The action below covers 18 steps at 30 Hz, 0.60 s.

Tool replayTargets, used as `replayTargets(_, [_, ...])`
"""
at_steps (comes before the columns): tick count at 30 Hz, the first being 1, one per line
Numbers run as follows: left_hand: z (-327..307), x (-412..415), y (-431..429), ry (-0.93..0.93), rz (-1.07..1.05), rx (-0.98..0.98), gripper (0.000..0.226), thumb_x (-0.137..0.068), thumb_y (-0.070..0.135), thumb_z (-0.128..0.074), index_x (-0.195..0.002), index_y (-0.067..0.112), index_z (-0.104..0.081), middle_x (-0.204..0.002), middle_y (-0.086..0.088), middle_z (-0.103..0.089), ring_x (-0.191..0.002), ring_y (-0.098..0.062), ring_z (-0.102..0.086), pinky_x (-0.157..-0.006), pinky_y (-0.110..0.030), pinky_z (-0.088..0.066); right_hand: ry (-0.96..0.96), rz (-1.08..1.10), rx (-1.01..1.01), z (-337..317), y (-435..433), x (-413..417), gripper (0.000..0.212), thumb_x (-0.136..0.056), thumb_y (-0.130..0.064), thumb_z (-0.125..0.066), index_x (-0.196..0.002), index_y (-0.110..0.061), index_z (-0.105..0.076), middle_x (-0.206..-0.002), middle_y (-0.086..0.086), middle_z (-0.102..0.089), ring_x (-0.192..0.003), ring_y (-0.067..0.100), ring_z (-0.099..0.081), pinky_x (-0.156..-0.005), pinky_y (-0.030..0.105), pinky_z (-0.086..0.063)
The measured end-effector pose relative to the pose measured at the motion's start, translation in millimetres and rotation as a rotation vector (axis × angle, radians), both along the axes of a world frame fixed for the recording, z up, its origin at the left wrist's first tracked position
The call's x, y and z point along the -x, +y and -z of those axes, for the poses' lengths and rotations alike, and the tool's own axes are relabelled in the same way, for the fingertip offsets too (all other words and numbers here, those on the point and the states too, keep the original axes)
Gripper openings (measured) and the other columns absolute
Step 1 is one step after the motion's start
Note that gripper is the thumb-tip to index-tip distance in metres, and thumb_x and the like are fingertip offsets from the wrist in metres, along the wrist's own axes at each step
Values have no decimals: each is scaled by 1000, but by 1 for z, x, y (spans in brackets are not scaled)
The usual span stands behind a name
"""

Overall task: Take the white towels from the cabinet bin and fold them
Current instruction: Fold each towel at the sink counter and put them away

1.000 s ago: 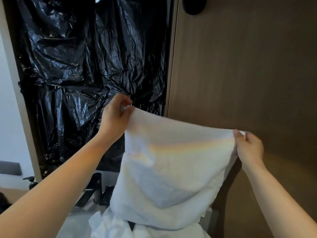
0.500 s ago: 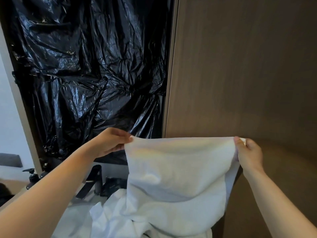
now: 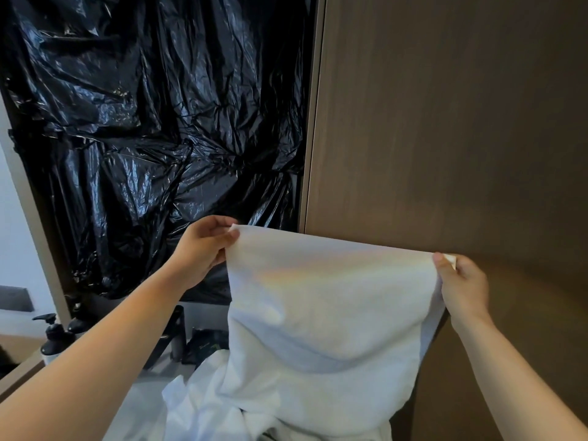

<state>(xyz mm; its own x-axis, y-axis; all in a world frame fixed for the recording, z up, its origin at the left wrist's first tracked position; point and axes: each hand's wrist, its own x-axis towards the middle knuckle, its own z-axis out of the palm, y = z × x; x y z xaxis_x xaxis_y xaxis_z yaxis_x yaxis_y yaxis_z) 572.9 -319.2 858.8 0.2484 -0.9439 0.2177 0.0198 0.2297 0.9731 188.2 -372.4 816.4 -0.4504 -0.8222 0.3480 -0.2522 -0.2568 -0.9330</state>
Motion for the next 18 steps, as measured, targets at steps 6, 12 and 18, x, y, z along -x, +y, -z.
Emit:
replayTargets(6, [6,27,10,-345,-235,82,8,-85,20,-72,-93,21,-68,-79,8,-73,-72,-7,-67,-75,-33,-57,343,38,61,6,23,-20,20,-93,-19,-58,-113,-20,-61,-108,-3,-61,-100,16,-54,-85,32,-43])
replayTargets(12, [6,86,38,-511,-93,183,11,-81,12,-73,-87,20,-75,-78,-2,-72,-70,-12,-64,-66,-12,-48,579,-494,135,-10,68,-73,39,-81,-47,-69,-118,-35,-66,-108,-20,-67,-105,-4,-59,-89,17,-45])
replayTargets(18, [14,107,46,-383,97,134,15,-80,6,-75,-94,12,-73,-83,-6,-73,-71,-7,-66,-72,-20,-55,466,-725,69,3,74,-95,28,-88,-23,-71,-115,-32,-69,-110,-22,-70,-106,-3,-62,-89,20,-48])
